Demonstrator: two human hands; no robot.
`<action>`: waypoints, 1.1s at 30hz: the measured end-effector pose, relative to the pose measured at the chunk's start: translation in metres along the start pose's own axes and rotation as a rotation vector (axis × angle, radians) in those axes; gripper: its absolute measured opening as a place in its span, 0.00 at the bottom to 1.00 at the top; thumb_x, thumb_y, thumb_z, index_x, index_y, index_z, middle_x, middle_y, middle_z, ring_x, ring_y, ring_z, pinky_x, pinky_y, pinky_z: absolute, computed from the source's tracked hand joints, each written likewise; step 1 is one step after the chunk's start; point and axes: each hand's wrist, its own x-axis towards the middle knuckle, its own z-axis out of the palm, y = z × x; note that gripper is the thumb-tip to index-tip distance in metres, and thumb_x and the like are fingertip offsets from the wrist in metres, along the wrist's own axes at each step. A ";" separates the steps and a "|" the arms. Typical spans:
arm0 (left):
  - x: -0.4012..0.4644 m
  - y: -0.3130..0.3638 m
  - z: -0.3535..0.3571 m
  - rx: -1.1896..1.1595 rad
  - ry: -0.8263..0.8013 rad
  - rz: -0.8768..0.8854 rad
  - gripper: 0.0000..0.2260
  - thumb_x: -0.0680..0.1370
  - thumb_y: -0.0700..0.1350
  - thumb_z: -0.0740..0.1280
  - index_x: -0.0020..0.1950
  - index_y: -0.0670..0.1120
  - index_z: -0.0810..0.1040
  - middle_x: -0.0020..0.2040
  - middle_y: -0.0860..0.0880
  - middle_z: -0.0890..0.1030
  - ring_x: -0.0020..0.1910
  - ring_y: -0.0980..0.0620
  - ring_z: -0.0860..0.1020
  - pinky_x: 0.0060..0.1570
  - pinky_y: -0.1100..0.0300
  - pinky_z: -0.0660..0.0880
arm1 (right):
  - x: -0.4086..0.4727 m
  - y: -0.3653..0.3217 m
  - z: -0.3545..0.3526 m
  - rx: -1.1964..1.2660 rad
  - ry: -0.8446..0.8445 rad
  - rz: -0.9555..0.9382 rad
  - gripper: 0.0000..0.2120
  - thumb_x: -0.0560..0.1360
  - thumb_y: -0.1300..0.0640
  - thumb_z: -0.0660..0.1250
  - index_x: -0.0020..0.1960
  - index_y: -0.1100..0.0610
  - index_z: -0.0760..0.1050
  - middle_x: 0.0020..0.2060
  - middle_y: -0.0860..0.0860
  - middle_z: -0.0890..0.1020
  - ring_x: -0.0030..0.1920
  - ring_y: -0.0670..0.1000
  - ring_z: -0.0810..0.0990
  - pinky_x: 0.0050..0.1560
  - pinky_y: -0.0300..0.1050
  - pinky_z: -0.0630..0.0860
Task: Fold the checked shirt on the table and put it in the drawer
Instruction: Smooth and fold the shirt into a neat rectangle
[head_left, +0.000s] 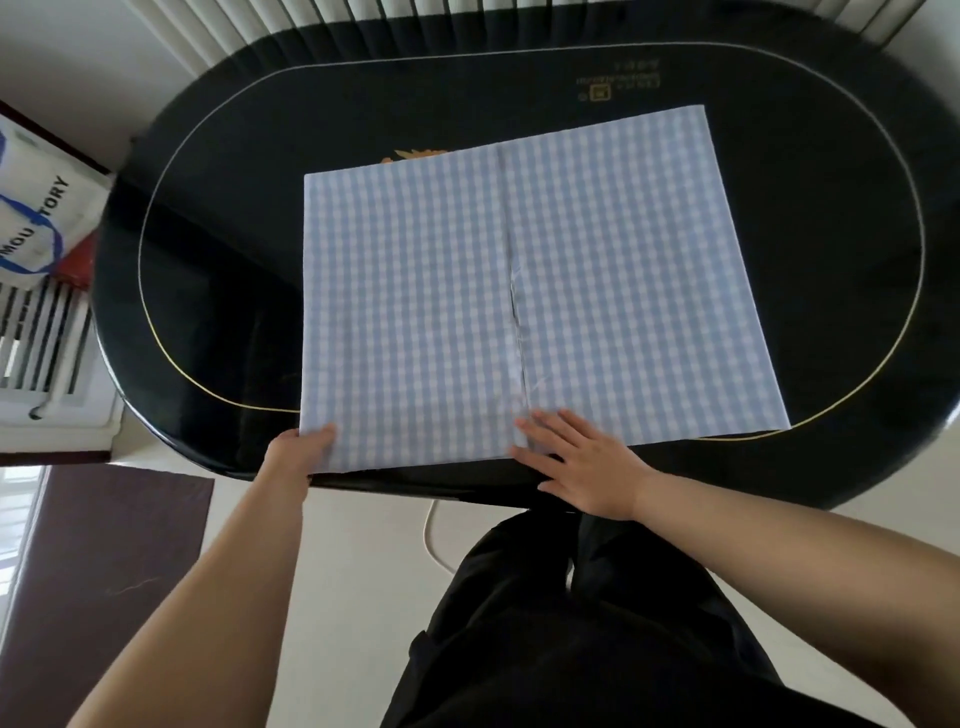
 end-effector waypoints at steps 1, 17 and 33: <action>-0.003 0.002 -0.006 -0.028 -0.079 0.007 0.21 0.71 0.47 0.73 0.61 0.44 0.73 0.55 0.47 0.79 0.52 0.47 0.77 0.54 0.53 0.72 | -0.006 -0.001 0.002 0.013 -0.052 0.001 0.28 0.81 0.40 0.39 0.78 0.49 0.50 0.78 0.54 0.54 0.78 0.55 0.47 0.73 0.55 0.45; -0.219 0.113 0.158 0.641 -0.412 0.950 0.16 0.74 0.39 0.62 0.62 0.46 0.72 0.66 0.53 0.60 0.47 0.48 0.76 0.46 0.56 0.73 | -0.033 0.064 -0.121 1.452 0.600 1.041 0.14 0.83 0.47 0.52 0.52 0.51 0.74 0.47 0.49 0.83 0.47 0.49 0.82 0.50 0.46 0.75; -0.255 0.098 0.279 0.952 -0.545 1.091 0.08 0.79 0.43 0.57 0.58 0.45 0.68 0.71 0.50 0.65 0.47 0.42 0.77 0.41 0.51 0.70 | -0.061 0.147 -0.141 1.206 0.169 0.921 0.09 0.76 0.52 0.68 0.43 0.58 0.78 0.34 0.48 0.82 0.34 0.48 0.78 0.42 0.47 0.75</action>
